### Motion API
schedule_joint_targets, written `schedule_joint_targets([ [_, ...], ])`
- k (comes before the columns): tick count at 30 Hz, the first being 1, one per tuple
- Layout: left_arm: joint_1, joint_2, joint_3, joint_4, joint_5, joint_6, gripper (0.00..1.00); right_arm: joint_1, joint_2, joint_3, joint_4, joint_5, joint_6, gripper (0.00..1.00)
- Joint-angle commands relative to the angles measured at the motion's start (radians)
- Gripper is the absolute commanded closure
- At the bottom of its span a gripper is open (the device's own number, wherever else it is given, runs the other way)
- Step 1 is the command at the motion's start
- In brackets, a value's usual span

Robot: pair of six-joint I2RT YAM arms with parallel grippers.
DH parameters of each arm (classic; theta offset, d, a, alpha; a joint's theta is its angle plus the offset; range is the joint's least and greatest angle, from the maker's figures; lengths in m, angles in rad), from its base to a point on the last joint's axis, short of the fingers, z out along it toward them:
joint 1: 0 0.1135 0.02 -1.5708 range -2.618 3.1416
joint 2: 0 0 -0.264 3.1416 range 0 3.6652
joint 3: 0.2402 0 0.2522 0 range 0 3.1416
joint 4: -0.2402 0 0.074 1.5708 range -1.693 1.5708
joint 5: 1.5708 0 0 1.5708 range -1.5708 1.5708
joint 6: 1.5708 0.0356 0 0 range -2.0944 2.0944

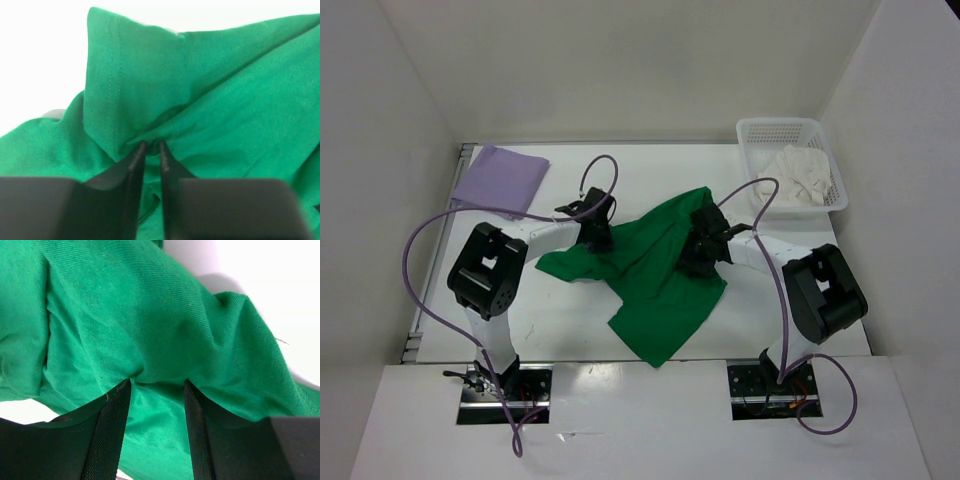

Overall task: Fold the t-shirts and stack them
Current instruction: Flatten out the tshirt

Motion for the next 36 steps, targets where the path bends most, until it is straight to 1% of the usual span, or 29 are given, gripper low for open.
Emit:
schedule_joint_targets([
  [1, -0.001, 0.013, 0.07, 0.009, -0.029, 0.018, 0.79, 0.008, -0.042, -0.005, 0.021, 0.018, -0.01, 0.48],
  [2, -0.001, 0.013, 0.084, 0.009, -0.019, 0.018, 0.84, 0.008, -0.051, -0.005, 0.012, 0.018, -0.01, 0.48],
  [4, 0.009, 0.013, 0.11, 0.009, -0.019, 0.018, 0.87, 0.008, -0.06, -0.016, 0.012, 0.018, -0.01, 0.48],
  [6, 0.047, 0.028, 0.13, 0.009, 0.015, 0.018, 0.92, 0.008, -0.086, -0.026, 0.003, 0.018, -0.01, 0.48],
  [10, 0.085, 0.089, 0.219, 0.009, 0.006, 0.047, 0.95, 0.008, -0.109, -0.026, -0.006, 0.018, -0.001, 0.48],
  [12, 0.114, 0.12, 0.303, -0.063, 0.006, 0.071, 0.95, 0.008, -0.109, -0.026, -0.006, 0.007, -0.001, 0.48],
  [13, 0.115, 0.108, 0.295, -0.063, 0.02, 0.08, 0.95, 0.008, -0.12, -0.026, -0.017, 0.007, -0.001, 0.48],
  [15, 0.115, 0.007, 0.224, -0.043, 0.006, 0.093, 0.85, 0.008, -0.132, -0.037, -0.017, -0.004, -0.001, 0.48],
  [16, 0.115, -0.075, 0.13, -0.033, -0.005, 0.093, 0.71, 0.008, -0.132, -0.037, -0.017, -0.015, -0.001, 0.49],
  [18, 0.115, -0.162, 0.014, -0.022, -0.016, 0.059, 0.53, 0.008, -0.132, -0.037, -0.017, -0.027, -0.001, 0.56],
  [19, 0.148, -0.238, -0.042, -0.022, -0.016, 0.036, 0.39, 0.008, -0.141, -0.037, -0.017, -0.041, -0.001, 0.58],
  [20, 0.17, -0.272, -0.14, -0.022, -0.016, 0.009, 0.23, 0.008, -0.141, -0.037, -0.017, -0.041, -0.001, 0.66],
  [21, 0.229, -0.305, -0.184, -0.031, -0.016, -0.042, 0.06, 0.021, -0.15, -0.037, -0.017, -0.051, -0.001, 0.7],
  [22, 0.255, -0.366, -0.222, -0.031, 0.004, -0.062, 0.06, 0.037, -0.15, -0.037, -0.017, -0.061, -0.001, 0.76],
  [23, 0.286, -0.394, -0.289, -0.031, 0.023, -0.096, 0.06, 0.037, -0.15, -0.037, -0.029, -0.061, 0.013, 0.79],
  [24, 0.323, -0.417, -0.317, -0.031, 0.032, -0.111, 0.14, 0.05, -0.172, -0.055, -0.029, -0.061, 0.013, 0.81],
  [25, 0.393, -0.447, -0.343, -0.031, 0.047, -0.12, 0.19, 0.064, -0.183, -0.068, -0.029, -0.07, 0.027, 0.83],
  [27, 0.467, -0.458, -0.402, -0.031, 0.073, -0.131, 0.34, 0.064, -0.206, -0.109, -0.029, -0.07, 0.044, 0.83],
  [28, 0.522, -0.458, -0.42, -0.031, 0.073, -0.131, 0.41, 0.064, -0.228, -0.124, -0.029, -0.07, 0.057, 0.83],
  [29, 0.544, -0.458, -0.434, -0.031, 0.086, -0.131, 0.41, 0.073, -0.238, -0.138, -0.029, -0.07, 0.057, 0.76],
  [30, 0.57, -0.446, -0.443, -0.019, 0.086, -0.131, 0.41, 0.074, -0.258, -0.158, -0.02, -0.079, 0.067, 0.75],
  [32, 0.57, -0.426, -0.443, 0.001, 0.086, -0.131, 0.41, 0.074, -0.27, -0.169, -0.02, -0.079, 0.067, 0.75],
  [36, 0.57, -0.333, -0.414, 0.044, 0.109, -0.143, 0.41, 0.074, -0.279, -0.169, -0.02, -0.079, 0.076, 0.75],
])
